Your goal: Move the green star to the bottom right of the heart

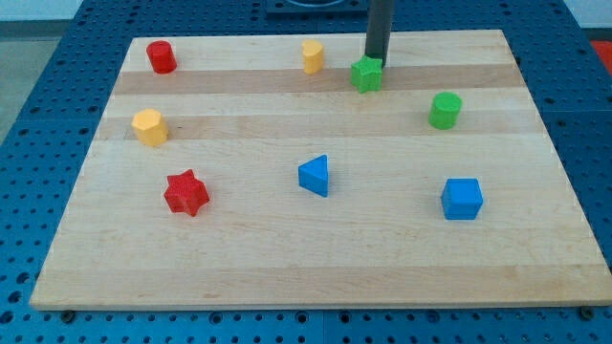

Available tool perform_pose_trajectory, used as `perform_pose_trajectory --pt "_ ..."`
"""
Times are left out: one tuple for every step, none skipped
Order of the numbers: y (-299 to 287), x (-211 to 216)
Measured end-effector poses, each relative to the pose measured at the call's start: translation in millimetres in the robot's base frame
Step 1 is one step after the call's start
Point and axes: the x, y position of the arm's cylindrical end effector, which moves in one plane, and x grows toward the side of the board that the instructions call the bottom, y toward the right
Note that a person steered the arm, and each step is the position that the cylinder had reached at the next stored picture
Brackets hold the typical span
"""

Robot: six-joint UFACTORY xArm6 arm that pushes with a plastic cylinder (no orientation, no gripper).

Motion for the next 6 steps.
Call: perform_pose_trajectory --pt "22.7 -0.2" --pt "24.6 -0.2" --pt "24.7 22.9" --pt "15.6 23.4" --pt "-2.7 23.3" --pt "-22.8 23.3"
